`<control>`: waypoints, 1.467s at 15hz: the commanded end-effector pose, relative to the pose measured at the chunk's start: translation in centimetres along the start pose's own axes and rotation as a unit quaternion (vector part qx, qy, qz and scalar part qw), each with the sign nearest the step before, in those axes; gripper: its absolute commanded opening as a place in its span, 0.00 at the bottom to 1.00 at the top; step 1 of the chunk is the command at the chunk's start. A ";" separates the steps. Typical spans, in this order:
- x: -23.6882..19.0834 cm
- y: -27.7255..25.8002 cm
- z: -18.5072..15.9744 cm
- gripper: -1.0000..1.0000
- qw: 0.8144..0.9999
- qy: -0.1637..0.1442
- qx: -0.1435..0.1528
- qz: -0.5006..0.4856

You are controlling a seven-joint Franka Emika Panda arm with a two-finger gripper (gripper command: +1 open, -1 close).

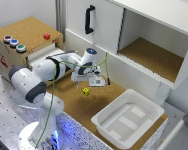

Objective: Take the yellow block and rotate it left

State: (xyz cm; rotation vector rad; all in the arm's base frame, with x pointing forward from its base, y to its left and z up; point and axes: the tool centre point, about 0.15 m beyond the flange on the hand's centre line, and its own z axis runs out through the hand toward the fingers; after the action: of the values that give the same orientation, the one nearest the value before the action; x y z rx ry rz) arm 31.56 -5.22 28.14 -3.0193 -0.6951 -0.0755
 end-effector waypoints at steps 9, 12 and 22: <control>2.7 -0.3 7.5 1.00 0.988 0.037 0.009 0.152; 4.0 0.9 8.2 1.00 0.989 0.017 -0.001 0.144; 4.3 0.3 8.2 0.00 0.994 -0.005 -0.015 0.104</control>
State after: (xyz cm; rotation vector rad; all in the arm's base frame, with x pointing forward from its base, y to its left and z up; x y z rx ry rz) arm 34.25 -3.38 20.50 -3.0881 -0.3406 -0.1822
